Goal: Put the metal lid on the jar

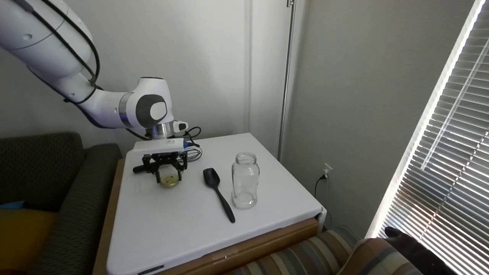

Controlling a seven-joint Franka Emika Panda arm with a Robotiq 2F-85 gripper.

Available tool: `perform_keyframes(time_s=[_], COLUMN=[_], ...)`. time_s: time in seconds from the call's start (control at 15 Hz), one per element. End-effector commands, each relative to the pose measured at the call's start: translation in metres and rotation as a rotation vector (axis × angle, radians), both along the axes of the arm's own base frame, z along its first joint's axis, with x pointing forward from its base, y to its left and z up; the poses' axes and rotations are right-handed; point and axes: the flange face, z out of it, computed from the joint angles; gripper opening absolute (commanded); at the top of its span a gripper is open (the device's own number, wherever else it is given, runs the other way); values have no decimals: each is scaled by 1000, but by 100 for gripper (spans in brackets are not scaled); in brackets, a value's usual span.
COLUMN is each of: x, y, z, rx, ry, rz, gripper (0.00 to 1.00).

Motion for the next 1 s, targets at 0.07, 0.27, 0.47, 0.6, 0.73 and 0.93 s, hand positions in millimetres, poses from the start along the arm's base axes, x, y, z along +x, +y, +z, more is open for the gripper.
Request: perform_keyframes(time_s=[0.07,0.27,0.47,0.6,0.73,0.93], x=[11,19,22,26,26,25], y=[-16,-23,-24,-17,-18,-18], z=[48,81,109,101,107,106], rx=[-31,-46,-50,-33,-35,-37], ry=[10,0,-9,-28,-28,-23], rz=[54,58,63,39,38,39], gripper=[48,48,48,73,73,73])
